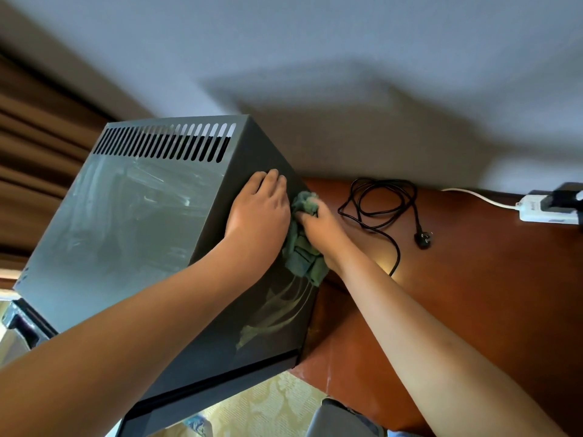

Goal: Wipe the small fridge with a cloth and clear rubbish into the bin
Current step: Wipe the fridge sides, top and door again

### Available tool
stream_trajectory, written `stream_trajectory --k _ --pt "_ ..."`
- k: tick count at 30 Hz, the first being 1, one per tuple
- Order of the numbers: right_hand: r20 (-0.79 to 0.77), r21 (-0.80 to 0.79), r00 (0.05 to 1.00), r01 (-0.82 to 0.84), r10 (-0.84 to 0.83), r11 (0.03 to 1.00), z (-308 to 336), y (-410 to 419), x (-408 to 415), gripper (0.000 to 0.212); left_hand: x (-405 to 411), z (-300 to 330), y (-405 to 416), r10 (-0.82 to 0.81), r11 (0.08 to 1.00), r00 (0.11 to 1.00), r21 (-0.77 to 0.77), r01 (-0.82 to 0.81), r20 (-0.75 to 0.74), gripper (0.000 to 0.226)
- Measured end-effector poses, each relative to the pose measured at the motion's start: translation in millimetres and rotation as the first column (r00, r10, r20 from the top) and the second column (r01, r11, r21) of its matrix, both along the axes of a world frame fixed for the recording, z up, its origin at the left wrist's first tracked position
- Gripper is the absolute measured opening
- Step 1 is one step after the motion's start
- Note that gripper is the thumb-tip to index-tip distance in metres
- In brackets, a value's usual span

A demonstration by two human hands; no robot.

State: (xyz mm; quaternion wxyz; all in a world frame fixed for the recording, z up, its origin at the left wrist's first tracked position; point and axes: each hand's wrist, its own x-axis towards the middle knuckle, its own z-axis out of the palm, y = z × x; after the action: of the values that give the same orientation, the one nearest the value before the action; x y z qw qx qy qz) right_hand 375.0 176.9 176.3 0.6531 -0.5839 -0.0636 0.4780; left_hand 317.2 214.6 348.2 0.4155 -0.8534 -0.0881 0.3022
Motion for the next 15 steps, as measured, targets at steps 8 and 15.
stream_trajectory --k 8,15 --pt "-0.131 -0.189 0.985 -0.135 0.111 0.973 -51.5 -4.3 -6.9 0.033 2.5 -1.6 2.8 -0.032 0.999 0.999 -0.006 0.032 -0.023 0.063" --pt "-0.164 0.002 0.985 -0.052 0.052 0.999 -35.6 -5.8 12.7 0.039 10.4 -2.5 8.9 -0.100 0.993 0.995 -0.067 0.099 -0.012 0.054"
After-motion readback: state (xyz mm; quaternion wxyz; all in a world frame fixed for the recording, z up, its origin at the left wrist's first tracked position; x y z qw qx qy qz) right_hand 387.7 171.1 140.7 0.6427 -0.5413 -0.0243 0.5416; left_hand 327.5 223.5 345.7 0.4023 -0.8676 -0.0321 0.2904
